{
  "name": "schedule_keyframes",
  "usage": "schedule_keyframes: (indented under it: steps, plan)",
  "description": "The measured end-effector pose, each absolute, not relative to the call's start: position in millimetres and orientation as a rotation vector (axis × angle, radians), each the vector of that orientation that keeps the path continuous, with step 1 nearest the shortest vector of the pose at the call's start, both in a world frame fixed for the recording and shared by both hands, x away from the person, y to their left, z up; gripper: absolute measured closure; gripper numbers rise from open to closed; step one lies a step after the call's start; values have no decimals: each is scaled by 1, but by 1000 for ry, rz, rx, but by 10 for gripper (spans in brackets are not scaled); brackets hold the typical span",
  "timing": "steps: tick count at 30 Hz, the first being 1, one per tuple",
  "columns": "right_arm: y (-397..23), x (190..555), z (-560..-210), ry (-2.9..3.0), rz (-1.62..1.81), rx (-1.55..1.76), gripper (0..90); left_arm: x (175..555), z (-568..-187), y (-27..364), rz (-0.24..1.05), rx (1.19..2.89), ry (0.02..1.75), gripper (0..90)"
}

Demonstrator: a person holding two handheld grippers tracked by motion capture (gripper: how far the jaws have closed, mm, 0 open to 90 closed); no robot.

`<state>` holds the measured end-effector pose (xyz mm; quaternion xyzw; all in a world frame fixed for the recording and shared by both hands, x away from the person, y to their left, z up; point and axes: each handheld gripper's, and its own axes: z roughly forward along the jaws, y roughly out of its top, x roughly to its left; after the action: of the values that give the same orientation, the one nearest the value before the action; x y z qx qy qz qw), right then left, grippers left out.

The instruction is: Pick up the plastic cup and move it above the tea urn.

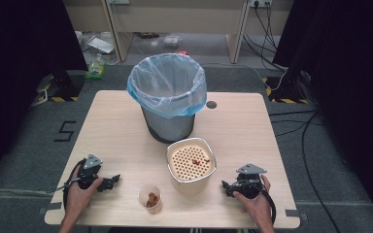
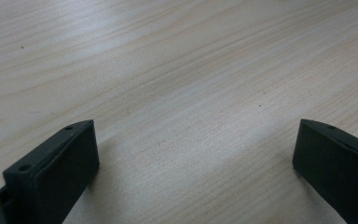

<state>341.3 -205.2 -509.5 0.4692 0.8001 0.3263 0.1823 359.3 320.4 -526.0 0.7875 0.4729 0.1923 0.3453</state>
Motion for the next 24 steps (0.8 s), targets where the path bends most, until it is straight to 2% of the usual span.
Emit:
schedule_keyframes:
  steps: [11, 24]
  plan:
    - [-193, 306, -489, 2252, 962, 1364, 232, 359, -526, 321, 499, 2045, 1228, 0]
    - [-131, 249, -470, 2370, 1110, 1263, 305, 359, -526, 321, 500, 2047, 1228, 0]
